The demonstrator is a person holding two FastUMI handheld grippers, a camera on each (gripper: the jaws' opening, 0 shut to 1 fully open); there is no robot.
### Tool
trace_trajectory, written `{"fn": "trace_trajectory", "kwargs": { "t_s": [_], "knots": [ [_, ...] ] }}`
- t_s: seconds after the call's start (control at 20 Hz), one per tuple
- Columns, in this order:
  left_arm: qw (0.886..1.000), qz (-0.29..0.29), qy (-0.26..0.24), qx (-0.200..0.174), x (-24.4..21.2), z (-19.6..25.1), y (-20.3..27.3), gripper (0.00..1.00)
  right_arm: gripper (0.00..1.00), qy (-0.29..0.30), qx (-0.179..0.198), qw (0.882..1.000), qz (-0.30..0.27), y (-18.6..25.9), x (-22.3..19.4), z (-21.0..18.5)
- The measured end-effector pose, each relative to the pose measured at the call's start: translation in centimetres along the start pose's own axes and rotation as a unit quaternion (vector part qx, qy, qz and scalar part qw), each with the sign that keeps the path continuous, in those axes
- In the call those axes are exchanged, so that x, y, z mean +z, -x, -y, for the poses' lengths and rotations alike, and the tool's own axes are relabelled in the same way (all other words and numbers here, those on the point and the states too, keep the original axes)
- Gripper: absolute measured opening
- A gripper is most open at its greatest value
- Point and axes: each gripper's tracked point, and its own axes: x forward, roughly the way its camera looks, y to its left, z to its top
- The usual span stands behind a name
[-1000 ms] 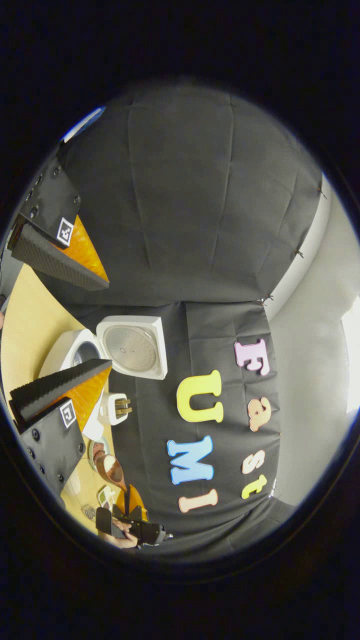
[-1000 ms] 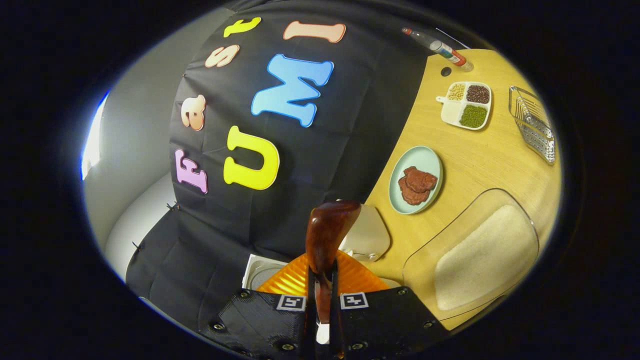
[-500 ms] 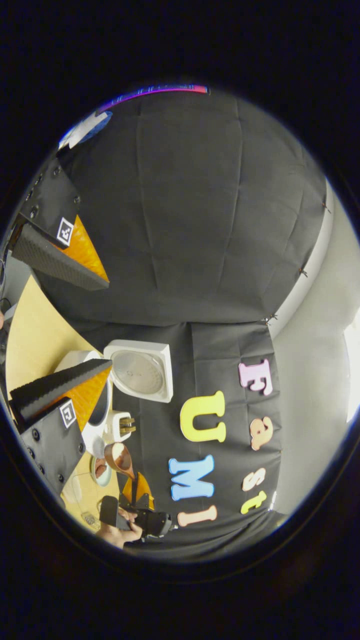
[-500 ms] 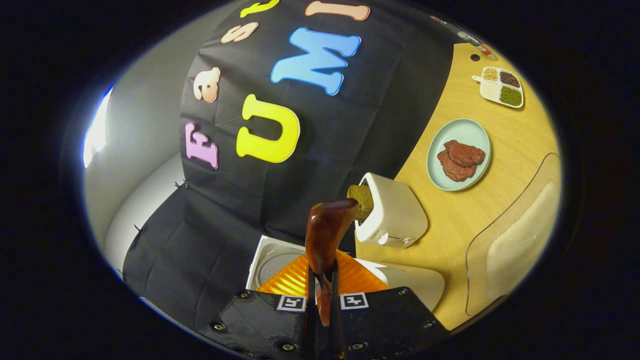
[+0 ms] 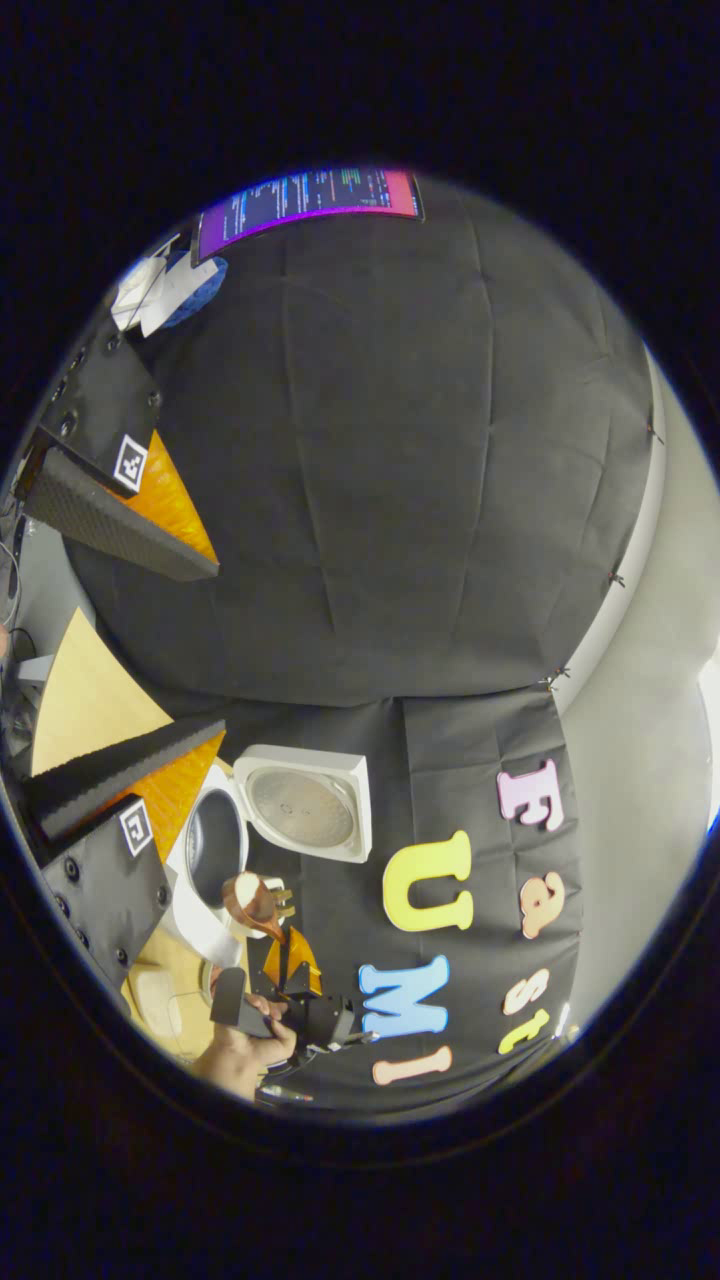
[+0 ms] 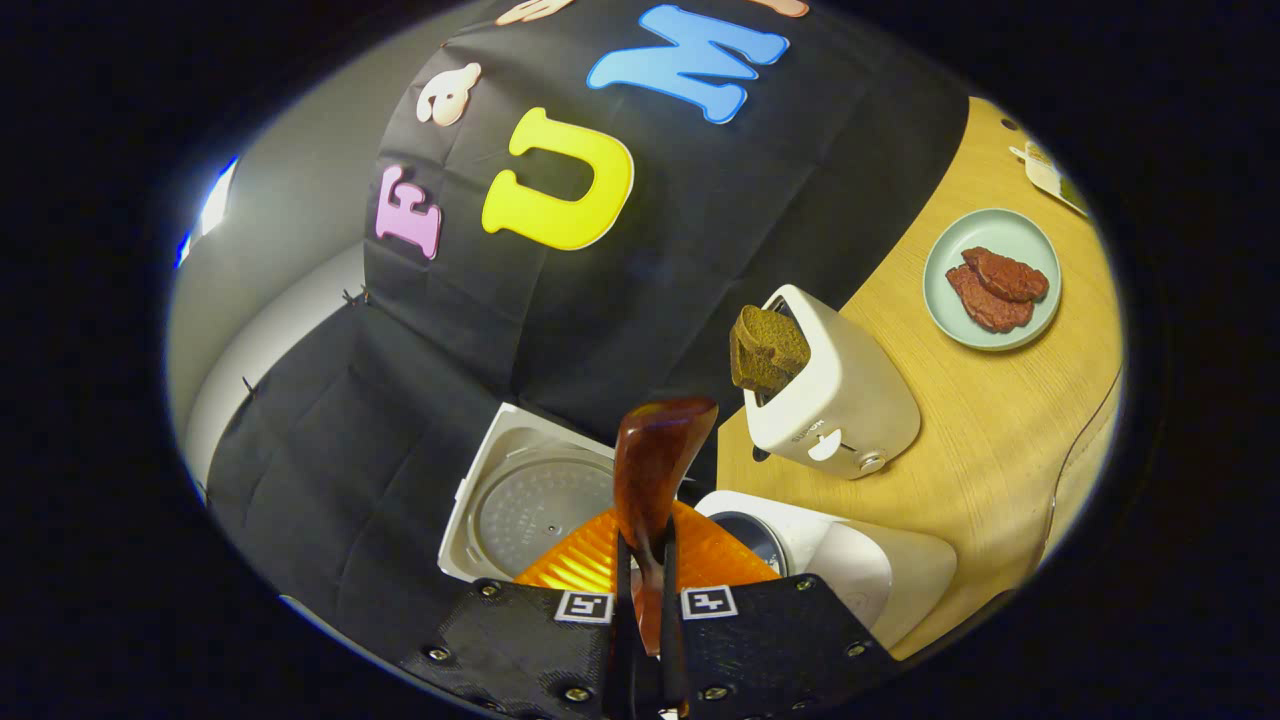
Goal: Close the left gripper, press the button to open the rice cooker; take a wooden spoon from the chopstick holder with the right hand, scoop a spoonful of rice and pour it into the rice cooker, then put the wooden spoon back into the chopstick holder.
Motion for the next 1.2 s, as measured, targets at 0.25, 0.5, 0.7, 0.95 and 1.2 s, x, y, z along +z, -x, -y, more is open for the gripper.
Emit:
{"fn": "trace_trajectory", "kwargs": {
  "t_s": [0.25, 0.5, 0.7, 0.95, 1.2],
  "knots": [
    [1.000, -0.013, 0.007, 0.023, -1.7, -1.8, 0.7, 0.99, 0.11, 0.108, -0.025, 0.994, -0.017, -3.7, -2.4, -0.4],
    [0.999, -0.021, 0.012, 0.040, -2.5, -2.4, 1.2, 0.99, 0.10, 0.231, -0.048, 0.971, -0.028, -5.1, -3.8, -1.0],
    [0.999, -0.026, 0.016, 0.041, -2.6, -2.5, 1.4, 0.92, 0.10, 0.350, -0.035, 0.936, -0.026, -4.9, -4.5, -3.2],
    [0.999, -0.022, 0.016, 0.037, -2.7, -2.6, 1.5, 0.96, 0.10, 0.544, -0.015, 0.838, -0.031, -4.4, -6.2, -5.6],
    [0.999, -0.016, 0.012, 0.031, -2.5, -2.5, 1.4, 0.95, 0.10, 0.729, 0.004, 0.685, -0.010, -2.9, -7.8, -7.6]
  ]
}}
